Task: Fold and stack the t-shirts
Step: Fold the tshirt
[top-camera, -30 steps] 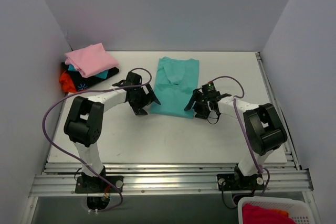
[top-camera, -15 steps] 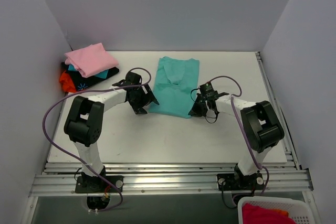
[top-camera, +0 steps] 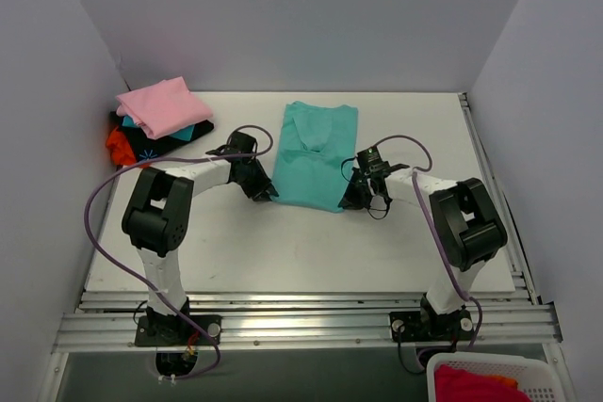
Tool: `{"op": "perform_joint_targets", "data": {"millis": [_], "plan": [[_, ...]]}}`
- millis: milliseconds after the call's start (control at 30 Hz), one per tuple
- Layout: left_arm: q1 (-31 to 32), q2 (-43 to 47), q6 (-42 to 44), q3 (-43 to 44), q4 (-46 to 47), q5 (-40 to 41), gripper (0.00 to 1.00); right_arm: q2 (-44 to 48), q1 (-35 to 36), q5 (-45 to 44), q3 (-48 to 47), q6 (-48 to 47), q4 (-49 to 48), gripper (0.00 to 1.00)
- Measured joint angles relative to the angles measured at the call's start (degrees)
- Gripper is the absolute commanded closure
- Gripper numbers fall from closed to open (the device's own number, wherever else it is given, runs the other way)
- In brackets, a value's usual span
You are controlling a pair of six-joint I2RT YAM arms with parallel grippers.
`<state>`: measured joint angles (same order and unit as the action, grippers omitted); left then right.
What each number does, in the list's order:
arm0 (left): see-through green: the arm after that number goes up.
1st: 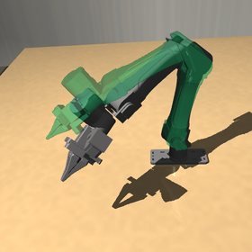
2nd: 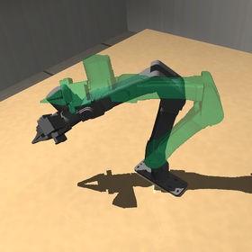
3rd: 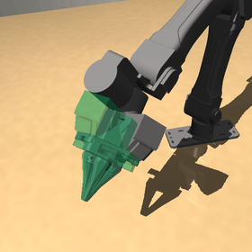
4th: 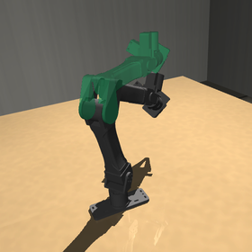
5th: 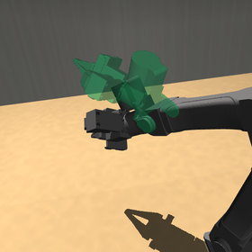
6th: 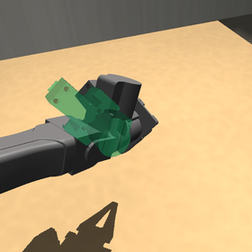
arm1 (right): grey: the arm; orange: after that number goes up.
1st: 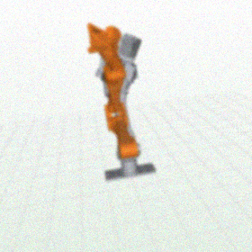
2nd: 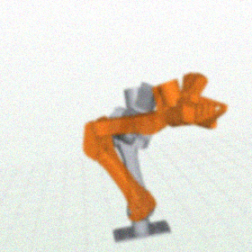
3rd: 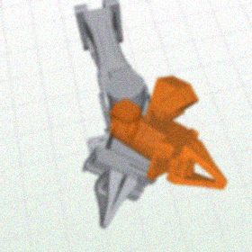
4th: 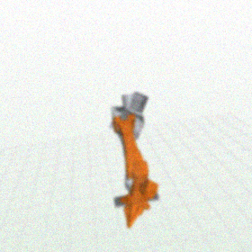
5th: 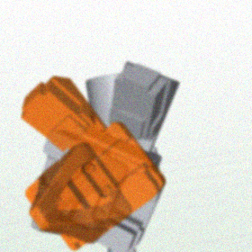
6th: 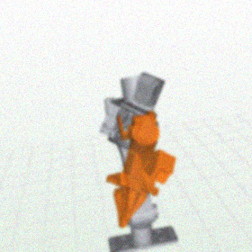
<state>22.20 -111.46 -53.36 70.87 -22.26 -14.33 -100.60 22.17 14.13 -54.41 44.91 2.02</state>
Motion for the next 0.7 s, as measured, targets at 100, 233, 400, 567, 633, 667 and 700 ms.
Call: {"op": "perform_joint_targets", "data": {"millis": [100,233,400,567,633,667,700], "plan": [[0.0,-0.1,0.2,0.0,-0.1,0.3,0.79,-0.2,0.0,0.0,-0.2,-0.1,0.1,1.0],[0.0,-0.1,1.0,0.6,-1.2,0.7,0.85,-0.2,0.0,0.0,-0.5,-0.5,0.6,1.0],[0.2,0.9,2.8,1.6,-3.7,1.6,0.98,0.7,0.1,-0.5,-1.2,-2.4,3.1,1.0],[0.5,9.1,4.4,-0.7,-6.7,1.9,0.98,7.5,0.2,-1.4,-1.2,-4.5,8.0,1.0],[0.7,14.2,4.7,-2.9,-7.7,1.9,0.98,11.3,0.3,-1.5,-1.2,-4.9,9.8,1.0],[0.7,16.7,4.8,-4.1,-8.3,1.9,0.98,13.6,0.4,-1.5,-1.2,-5.0,10.8,1.0],[0.9,19.9,4.8,-5.5,-9.0,1.9,0.98,15.6,0.5,-1.5,-1.3,-5.2,11.7,1.0]]}}
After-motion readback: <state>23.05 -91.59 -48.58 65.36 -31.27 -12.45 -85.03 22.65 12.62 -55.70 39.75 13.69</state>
